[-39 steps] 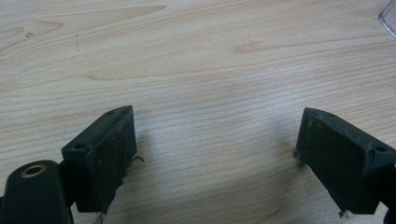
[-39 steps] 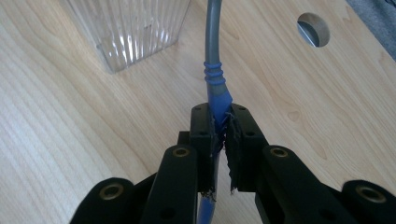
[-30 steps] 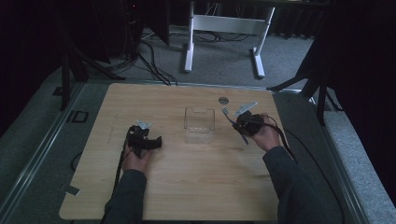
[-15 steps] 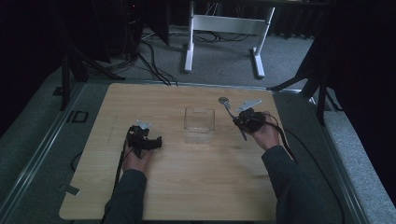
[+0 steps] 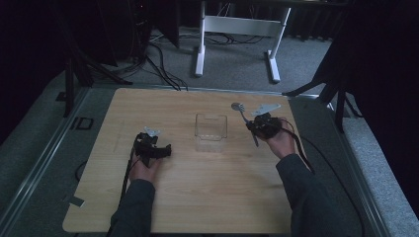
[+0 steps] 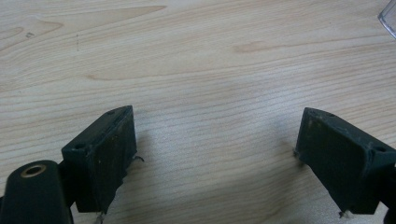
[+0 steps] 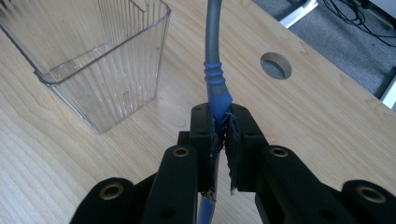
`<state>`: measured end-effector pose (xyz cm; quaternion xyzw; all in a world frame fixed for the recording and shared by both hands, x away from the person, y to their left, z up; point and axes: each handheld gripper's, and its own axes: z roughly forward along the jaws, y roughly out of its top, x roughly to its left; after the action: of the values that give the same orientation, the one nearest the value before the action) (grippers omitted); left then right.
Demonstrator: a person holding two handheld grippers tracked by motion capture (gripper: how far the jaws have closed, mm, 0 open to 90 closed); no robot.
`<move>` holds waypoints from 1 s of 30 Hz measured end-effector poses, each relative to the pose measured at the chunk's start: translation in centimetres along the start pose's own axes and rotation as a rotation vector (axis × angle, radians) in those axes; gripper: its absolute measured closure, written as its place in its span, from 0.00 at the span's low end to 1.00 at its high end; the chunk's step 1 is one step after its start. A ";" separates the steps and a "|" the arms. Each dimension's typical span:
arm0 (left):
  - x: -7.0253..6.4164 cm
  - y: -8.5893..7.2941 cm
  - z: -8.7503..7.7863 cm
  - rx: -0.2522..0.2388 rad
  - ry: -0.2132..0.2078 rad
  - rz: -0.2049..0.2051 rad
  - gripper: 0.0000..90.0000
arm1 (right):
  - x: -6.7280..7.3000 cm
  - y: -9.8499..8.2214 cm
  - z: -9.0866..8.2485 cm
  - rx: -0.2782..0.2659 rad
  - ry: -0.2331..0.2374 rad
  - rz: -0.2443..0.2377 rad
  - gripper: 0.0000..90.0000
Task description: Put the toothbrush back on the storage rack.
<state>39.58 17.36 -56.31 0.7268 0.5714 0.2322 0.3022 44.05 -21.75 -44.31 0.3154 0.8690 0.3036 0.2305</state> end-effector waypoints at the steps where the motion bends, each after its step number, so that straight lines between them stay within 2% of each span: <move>1: 0.0 0.0 0.0 0.000 0.000 0.000 0.14 | 0.0 0.0 0.0 -0.006 -0.002 0.001 0.91; 16: 0.0 0.0 0.0 -0.001 0.000 -0.001 0.14 | -0.2 0.4 -0.4 -0.080 0.012 0.058 0.91; 30: 0.0 0.0 0.0 -0.001 0.000 -0.002 0.14 | -0.2 0.8 -0.8 -0.121 0.029 0.075 0.91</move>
<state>39.58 17.35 -56.31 0.7262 0.5719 0.2322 0.3027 43.99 -21.69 -43.13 0.3290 0.8399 0.3684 0.2251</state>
